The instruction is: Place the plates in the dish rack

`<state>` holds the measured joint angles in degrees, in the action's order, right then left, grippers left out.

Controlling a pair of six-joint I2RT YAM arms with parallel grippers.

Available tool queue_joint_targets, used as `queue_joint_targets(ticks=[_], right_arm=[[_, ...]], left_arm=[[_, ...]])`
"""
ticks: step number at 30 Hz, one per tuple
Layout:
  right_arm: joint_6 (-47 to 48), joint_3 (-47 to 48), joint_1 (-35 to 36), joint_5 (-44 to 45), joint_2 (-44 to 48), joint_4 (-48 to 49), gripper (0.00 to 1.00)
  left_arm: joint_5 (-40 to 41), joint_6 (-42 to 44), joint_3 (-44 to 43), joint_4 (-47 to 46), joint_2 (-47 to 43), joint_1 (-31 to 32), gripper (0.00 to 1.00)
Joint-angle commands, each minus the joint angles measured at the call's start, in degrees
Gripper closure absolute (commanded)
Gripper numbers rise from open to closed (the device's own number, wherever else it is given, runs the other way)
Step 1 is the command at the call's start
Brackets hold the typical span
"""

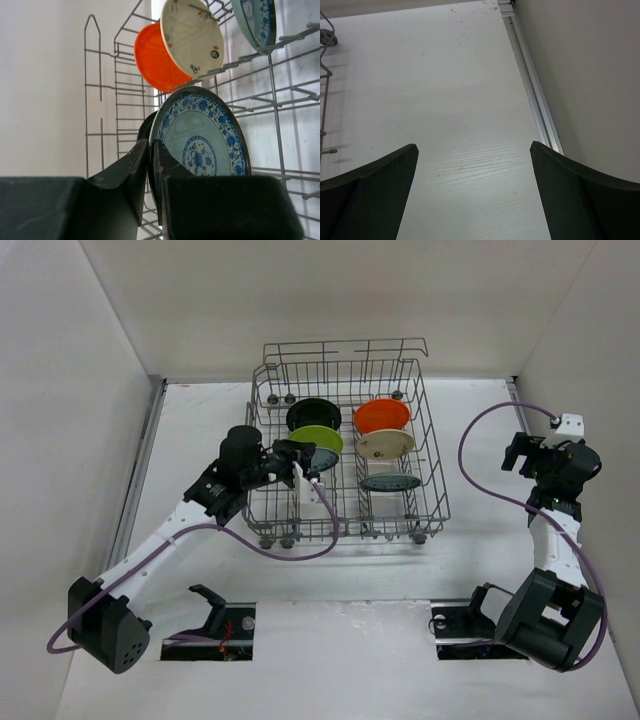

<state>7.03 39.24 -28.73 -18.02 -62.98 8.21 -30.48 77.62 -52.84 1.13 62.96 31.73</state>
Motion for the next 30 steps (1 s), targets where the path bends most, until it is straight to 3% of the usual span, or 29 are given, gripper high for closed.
queue_joint_targets(ticks=[1, 30], right_arm=[[-1.05, 0.48, 0.47, 0.79, 0.58, 3.48, 0.00], [-1.40, 0.13, 0.30, 0.00, 1.11, 4.10, 0.00]], left_arm=[[-5.38, 1.04, -0.16, -5.34, -0.47, 0.04, 0.92], [-7.93, -1.16, 7.75, -6.57, 0.32, 3.47, 0.92]])
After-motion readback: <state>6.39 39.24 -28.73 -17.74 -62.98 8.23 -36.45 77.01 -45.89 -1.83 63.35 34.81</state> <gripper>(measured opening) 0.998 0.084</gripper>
